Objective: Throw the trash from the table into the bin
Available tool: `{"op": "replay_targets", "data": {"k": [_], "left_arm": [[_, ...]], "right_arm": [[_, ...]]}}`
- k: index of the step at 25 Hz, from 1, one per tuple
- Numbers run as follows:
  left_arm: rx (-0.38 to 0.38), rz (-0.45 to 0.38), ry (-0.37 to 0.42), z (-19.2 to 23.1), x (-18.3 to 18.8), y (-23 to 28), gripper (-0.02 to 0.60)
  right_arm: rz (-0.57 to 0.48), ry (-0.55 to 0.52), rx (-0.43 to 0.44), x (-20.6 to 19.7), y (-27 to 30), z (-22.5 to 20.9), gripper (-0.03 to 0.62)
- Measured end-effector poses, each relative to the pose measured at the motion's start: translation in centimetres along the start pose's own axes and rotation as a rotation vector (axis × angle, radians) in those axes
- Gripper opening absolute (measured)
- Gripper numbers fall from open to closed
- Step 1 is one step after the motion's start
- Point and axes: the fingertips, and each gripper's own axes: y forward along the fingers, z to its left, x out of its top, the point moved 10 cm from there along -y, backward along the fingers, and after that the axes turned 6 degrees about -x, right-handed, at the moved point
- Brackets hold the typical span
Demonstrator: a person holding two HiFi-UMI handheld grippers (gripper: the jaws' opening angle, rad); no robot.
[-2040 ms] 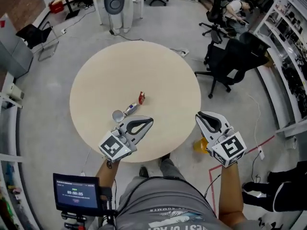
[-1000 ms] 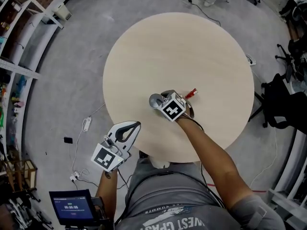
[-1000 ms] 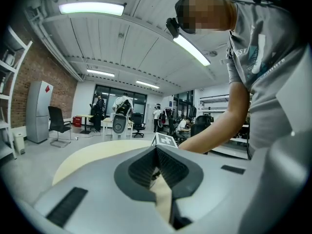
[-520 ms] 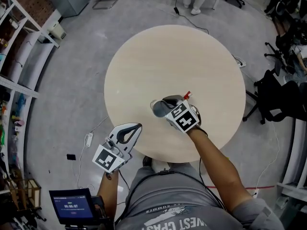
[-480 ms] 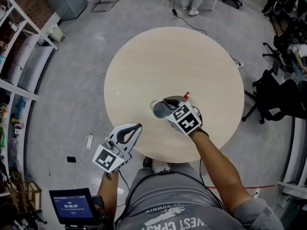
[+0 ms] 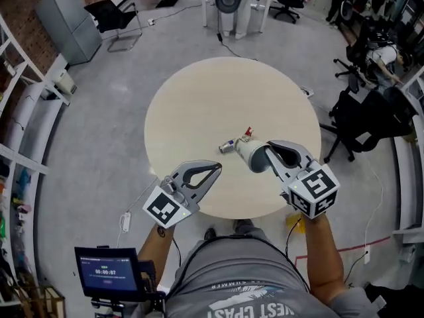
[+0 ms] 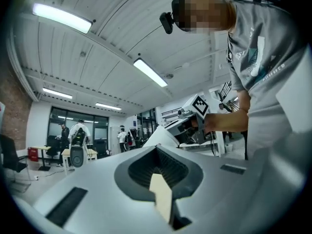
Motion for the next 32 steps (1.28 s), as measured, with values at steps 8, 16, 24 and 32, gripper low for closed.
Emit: {"op": "replay_targets", "data": {"k": [8,16,24,32], "left_arm": [[-0.273,-0.117,0.136,-3.6,4.6,5.5,0.041],[-0.556,-0.144,0.225,-9.5,8.3,12.5,0.041],[-0.750,-0.248,0.011,-22.5,6.7,27.2,0.041],[-0.884,-0.195,-0.013,-33.8,5.1,38.1,0.041]], "right_arm": [[-0.124,0.068,-0.248,1.1,-15.0,2.2,0.026],[-0.168,0.125,-0.545,-1.0,-28.4,3.3,0.026],[-0.160,0.274,-0.745,-12.9,-43.9,0.3,0.026],[-0.142,0.379,-0.830,-21.4,-54.9,-3.4,0.026]]}}
